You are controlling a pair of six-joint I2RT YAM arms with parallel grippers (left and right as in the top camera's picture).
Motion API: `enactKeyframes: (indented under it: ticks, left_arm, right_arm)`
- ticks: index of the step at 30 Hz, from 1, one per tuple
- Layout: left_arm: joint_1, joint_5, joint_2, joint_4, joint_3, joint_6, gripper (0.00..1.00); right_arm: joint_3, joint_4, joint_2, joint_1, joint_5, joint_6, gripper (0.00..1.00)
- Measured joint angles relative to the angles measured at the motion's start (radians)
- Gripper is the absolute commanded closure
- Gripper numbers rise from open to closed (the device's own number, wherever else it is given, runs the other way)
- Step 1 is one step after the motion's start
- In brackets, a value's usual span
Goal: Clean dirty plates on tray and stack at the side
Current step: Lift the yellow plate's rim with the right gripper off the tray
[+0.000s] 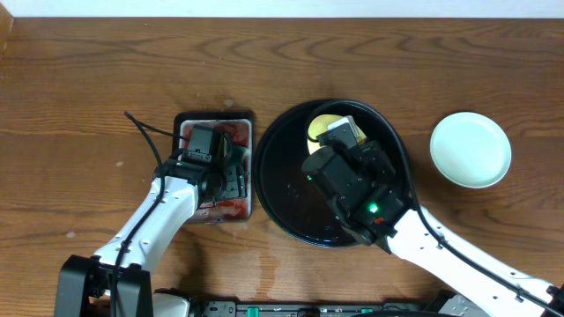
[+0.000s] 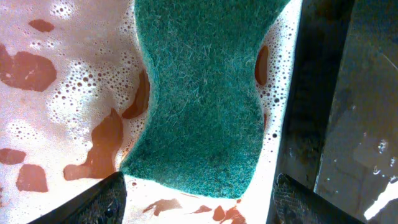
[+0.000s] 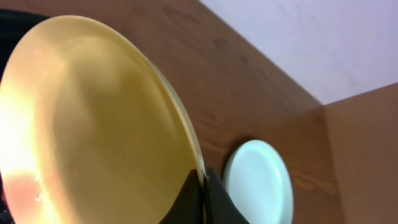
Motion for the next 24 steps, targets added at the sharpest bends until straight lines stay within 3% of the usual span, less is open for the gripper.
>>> enactKeyframes:
  ticks: [13, 24]
  left_arm:
    - [0.000, 0.000, 0.000, 0.000, 0.000, 0.000, 0.24]
    - [0.000, 0.000, 0.000, 0.000, 0.000, 0.000, 0.23]
  right_arm:
    - [0.000, 0.047, 0.000, 0.055, 0.195, -0.023, 0.99]
    - [0.000, 0.055, 0.000, 0.055, 0.251, -0.027, 0.99]
